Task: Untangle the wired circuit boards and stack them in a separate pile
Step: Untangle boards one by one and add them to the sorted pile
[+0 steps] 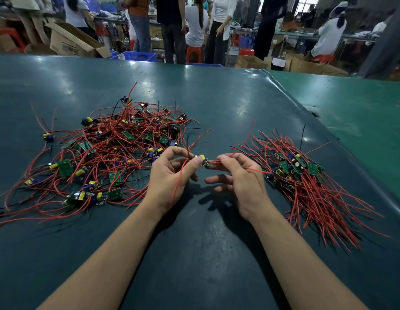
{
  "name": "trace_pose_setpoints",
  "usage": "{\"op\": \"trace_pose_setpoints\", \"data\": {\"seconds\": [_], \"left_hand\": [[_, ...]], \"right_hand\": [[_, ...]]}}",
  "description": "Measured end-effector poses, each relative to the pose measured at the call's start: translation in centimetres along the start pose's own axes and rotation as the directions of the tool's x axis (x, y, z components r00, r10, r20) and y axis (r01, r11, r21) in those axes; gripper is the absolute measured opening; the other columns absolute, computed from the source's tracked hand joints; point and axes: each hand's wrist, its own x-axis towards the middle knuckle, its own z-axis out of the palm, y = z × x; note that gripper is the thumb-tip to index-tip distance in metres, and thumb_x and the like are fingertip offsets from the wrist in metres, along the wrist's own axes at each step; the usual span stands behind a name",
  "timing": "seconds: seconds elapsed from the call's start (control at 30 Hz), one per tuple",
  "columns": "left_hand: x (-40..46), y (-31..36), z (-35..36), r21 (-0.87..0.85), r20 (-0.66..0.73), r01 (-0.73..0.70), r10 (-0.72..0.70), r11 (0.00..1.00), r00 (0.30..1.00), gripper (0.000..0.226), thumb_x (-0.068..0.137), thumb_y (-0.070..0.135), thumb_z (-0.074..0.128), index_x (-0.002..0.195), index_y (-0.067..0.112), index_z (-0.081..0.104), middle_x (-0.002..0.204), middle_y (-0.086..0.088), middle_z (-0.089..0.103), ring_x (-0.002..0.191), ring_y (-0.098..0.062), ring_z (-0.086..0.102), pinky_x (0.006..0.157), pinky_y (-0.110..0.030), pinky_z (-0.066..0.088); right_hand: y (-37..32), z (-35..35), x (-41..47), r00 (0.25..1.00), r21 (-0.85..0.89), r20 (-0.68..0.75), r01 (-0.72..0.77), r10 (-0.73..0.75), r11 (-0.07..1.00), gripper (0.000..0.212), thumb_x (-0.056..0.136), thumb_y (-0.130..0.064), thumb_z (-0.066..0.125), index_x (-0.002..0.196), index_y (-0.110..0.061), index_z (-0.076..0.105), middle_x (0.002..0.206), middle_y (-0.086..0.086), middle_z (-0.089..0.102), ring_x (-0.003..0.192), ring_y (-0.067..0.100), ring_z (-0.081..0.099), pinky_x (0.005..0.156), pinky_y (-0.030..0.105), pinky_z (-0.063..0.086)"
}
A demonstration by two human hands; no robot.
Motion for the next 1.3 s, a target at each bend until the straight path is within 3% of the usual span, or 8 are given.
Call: {"op": "trace_pose_setpoints", "data": {"seconds": [0.2, 0.43, 0.6, 0.83, 0.9, 1.0, 1.1, 1.3], "left_hand": [[0.1, 0.2, 0.0, -0.142, -0.069, 0.048, -0.058, 0.989, 0.996, 0.024, 0.076, 0.020, 0.076, 0.080, 0.016, 0.053, 0.058, 0.002, 0.062, 0.048, -0.012, 0.057, 0.049, -0.022, 0.042], [0.6, 0.4, -0.1, -0.538, -0.108, 0.125, -0.215, 0.834, 0.971, 0.027, 0.072, 0.008, 0.071, 0.092, 0.015, 0.054, 0.067, 0.002, 0.068, 0.051, -0.008, 0.059, 0.052, -0.018, 0.050], [0.8, 0.7, -0.3, -0.671, -0.040, 0.188, -0.288, 0.717, 0.957, 0.018, 0.070, 0.011, 0.069, 0.086, 0.014, 0.060, 0.066, 0.001, 0.068, 0.058, -0.008, 0.065, 0.057, -0.017, 0.054], [0.8, 0.8, -0.4, -0.563, -0.027, 0.252, -0.322, 0.787, 0.946, 0.020, 0.070, 0.033, 0.071, 0.079, 0.015, 0.071, 0.066, 0.001, 0.063, 0.054, -0.005, 0.061, 0.047, -0.016, 0.047], [0.5, 0.5, 0.0, -0.395, -0.008, 0.258, -0.284, 0.882, 0.959, 0.021, 0.071, 0.035, 0.071, 0.076, 0.014, 0.075, 0.061, 0.001, 0.064, 0.052, -0.010, 0.058, 0.045, -0.017, 0.042], [0.1, 0.1, 0.6, -0.233, 0.046, 0.248, -0.244, 0.940, 0.969, 0.030, 0.072, 0.033, 0.072, 0.092, 0.013, 0.065, 0.062, 0.002, 0.067, 0.051, -0.014, 0.057, 0.044, -0.018, 0.041], [0.1, 0.1, 0.4, -0.225, 0.115, 0.281, -0.261, 0.933, 0.958, 0.034, 0.069, 0.034, 0.071, 0.090, 0.012, 0.054, 0.061, -0.002, 0.067, 0.047, -0.014, 0.055, 0.043, -0.020, 0.040], [-0.1, 0.2, 0.2, -0.194, 0.228, 0.320, -0.275, 0.927, 0.934, 0.031, 0.065, 0.038, 0.074, 0.071, 0.010, 0.063, 0.056, -0.008, 0.062, 0.045, -0.016, 0.047, 0.039, -0.015, 0.033]], "right_hand": [[-0.5, -0.2, 0.3, 0.985, 0.287, 0.018, -0.172, 0.174, 0.942, 0.012, 0.095, -0.011, 0.045, 0.087, -0.012, 0.054, 0.078, 0.012, 0.075, 0.060, 0.019, 0.071, 0.044, 0.018, 0.048], [-0.8, -1.0, 0.6, 0.978, 0.494, -0.082, -0.126, 0.190, 0.860, 0.014, 0.095, -0.005, 0.050, 0.083, -0.006, 0.058, 0.068, 0.011, 0.072, 0.056, 0.017, 0.070, 0.041, 0.017, 0.048], [-0.4, -1.3, 0.8, 0.983, 0.277, -0.146, -0.064, 0.108, 0.959, 0.013, 0.094, -0.003, 0.059, 0.085, -0.012, 0.064, 0.069, 0.003, 0.073, 0.058, 0.012, 0.069, 0.045, 0.017, 0.048], [-0.3, -1.6, 0.8, 0.978, -0.030, -0.210, -0.003, -0.004, 1.000, 0.010, 0.088, -0.002, 0.068, 0.086, -0.012, 0.069, 0.069, 0.003, 0.070, 0.048, 0.010, 0.062, 0.040, 0.016, 0.041], [-0.2, -1.4, 0.6, 0.994, -0.058, -0.111, -0.014, 0.007, 0.998, 0.002, 0.088, -0.014, 0.071, 0.088, -0.015, 0.072, 0.066, 0.001, 0.068, 0.042, 0.009, 0.054, 0.036, 0.015, 0.034], [0.3, -0.8, 0.0, 0.990, -0.116, 0.117, -0.063, 0.076, 0.991, 0.019, 0.076, -0.033, 0.075, 0.087, -0.017, 0.077, 0.063, -0.001, 0.065, 0.041, 0.007, 0.047, 0.034, 0.015, 0.029], [0.5, -0.6, -0.3, 0.961, -0.142, 0.250, -0.086, 0.120, 0.986, 0.016, 0.072, -0.033, 0.072, 0.081, -0.020, 0.078, 0.066, 0.001, 0.064, 0.041, 0.008, 0.045, 0.033, 0.014, 0.028], [0.0, -1.0, -0.2, 0.934, -0.096, 0.330, -0.114, 0.140, 0.989, 0.022, 0.078, -0.040, 0.068, 0.075, -0.018, 0.066, 0.066, 0.007, 0.059, 0.038, 0.008, 0.040, 0.034, 0.013, 0.024]]}}
